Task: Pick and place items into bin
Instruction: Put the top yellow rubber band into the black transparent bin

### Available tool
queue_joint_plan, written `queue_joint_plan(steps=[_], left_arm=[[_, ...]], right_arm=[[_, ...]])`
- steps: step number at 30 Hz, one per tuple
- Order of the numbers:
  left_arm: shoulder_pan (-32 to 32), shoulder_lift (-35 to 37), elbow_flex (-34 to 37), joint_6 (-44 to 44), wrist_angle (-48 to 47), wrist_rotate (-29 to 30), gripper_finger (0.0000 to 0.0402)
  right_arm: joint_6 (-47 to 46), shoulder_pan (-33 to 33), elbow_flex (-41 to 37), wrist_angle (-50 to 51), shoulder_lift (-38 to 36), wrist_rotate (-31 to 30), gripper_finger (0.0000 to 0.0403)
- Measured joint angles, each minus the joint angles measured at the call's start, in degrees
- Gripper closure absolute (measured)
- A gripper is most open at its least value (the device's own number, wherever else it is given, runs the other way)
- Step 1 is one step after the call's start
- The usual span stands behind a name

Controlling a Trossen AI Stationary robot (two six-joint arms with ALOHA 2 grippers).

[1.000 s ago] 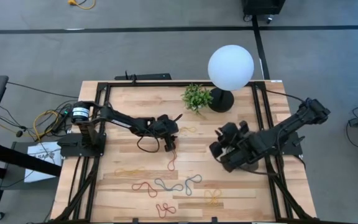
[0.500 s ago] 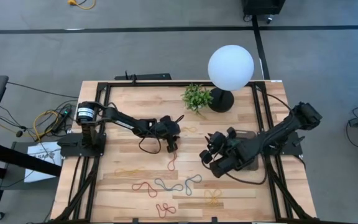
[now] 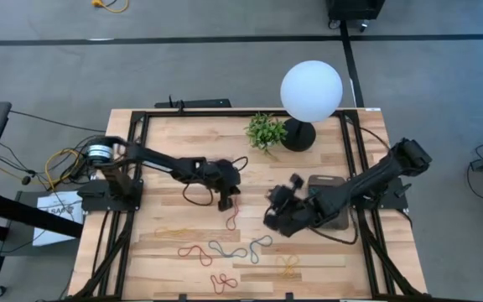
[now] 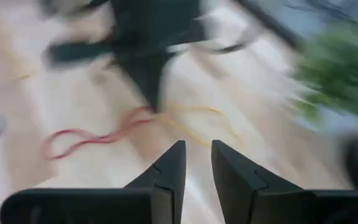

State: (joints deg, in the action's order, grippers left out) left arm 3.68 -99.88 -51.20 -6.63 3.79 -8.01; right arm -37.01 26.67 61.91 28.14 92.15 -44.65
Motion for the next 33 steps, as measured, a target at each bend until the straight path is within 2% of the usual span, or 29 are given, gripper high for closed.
queue_joint_plan(steps=[5, 9, 15, 21, 25, 33], left_arm=[[-3.36, 5.95, 0.0, 3.19, -0.01, -4.88, 0.0401], [-5.96, 9.0, -0.11, 4.56, -0.62, -5.1, 0.0401], [-10.34, 8.76, -0.12, 4.43, -0.83, -0.96, 0.0402], [-12.41, 8.72, -0.09, 4.39, -0.86, 4.32, 0.0401], [-12.63, 8.74, -0.09, 4.2, -0.07, 5.66, 0.0401], [-12.76, 8.74, -0.11, 4.0, -0.14, 6.01, 0.0401]], right_arm=[[21.22, -0.7, 0.06, -14.4, 6.31, 7.9, 0.0332], [31.3, -1.51, 1.09, -20.49, 10.81, 8.35, 0.0332], [32.55, -2.52, 4.52, -20.83, 12.09, 7.12, 0.0332], [32.54, -2.45, 5.33, -20.77, 12.05, 10.59, 0.0332], [32.52, -2.47, 5.33, -20.92, 12.03, 15.83, 0.0332], [30.74, -3.65, 5.33, -20.48, 12.03, 16.33, 0.0332]])
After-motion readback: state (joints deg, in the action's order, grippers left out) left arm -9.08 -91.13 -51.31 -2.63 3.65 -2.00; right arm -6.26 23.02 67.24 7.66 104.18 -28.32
